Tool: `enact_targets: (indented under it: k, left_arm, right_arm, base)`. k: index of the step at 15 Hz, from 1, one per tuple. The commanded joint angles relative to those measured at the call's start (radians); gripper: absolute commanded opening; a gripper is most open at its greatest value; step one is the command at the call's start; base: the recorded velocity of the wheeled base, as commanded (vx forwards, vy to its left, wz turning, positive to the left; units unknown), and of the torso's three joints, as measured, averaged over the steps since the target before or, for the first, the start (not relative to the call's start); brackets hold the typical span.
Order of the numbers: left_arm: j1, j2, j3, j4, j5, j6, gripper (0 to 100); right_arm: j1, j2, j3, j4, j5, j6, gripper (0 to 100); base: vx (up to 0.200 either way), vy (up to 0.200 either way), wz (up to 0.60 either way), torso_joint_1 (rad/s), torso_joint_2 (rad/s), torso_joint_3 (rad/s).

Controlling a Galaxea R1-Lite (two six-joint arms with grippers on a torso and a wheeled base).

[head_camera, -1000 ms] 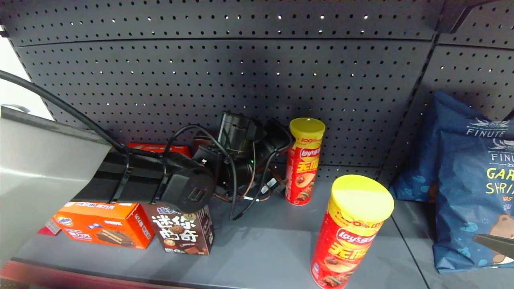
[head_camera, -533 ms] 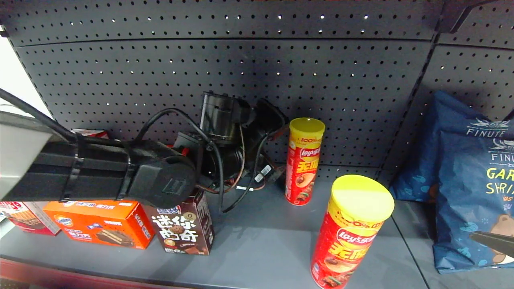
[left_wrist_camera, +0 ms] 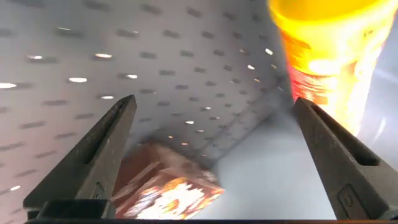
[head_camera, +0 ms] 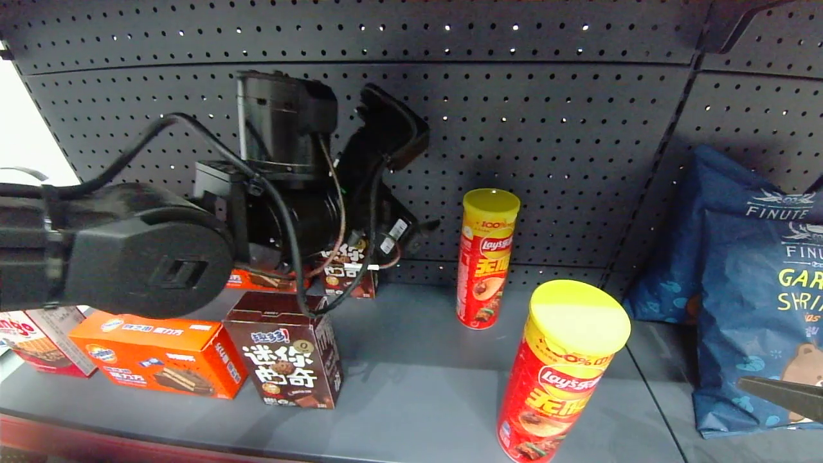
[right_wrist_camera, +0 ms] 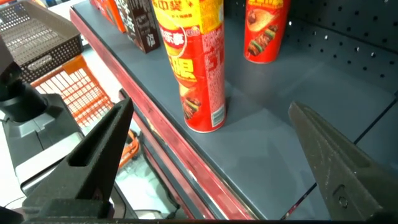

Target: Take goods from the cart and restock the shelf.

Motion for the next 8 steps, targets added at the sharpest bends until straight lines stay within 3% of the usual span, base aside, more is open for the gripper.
enact_targets:
  k: [1,5,8]
  left_arm:
    - [0.025,-0.079,0.015,0.01,0.003,0.0,100]
    - [0.125,-0.353,0.219,0.033,0.001,-0.002,100]
    - [0.185,-0.54,0.32,0.11,0.006,-0.043,100]
  right_arm:
    - [0.001,0.015,0.002,-0.001,0.0,0.0,100]
    - [0.001,0.072,-0.002,-0.005,0.0,0.0,100]
    - [-0.002,0.077,0.001,-0.005,-0.002,0.0,100]
  base:
    - [0.0,0.0,0.0,0.0,0.0,0.0]
    - [0.0,0.0,0.0,0.0,0.0,0.0]
    - [0.0,0.0,0.0,0.0,0.0,0.0]
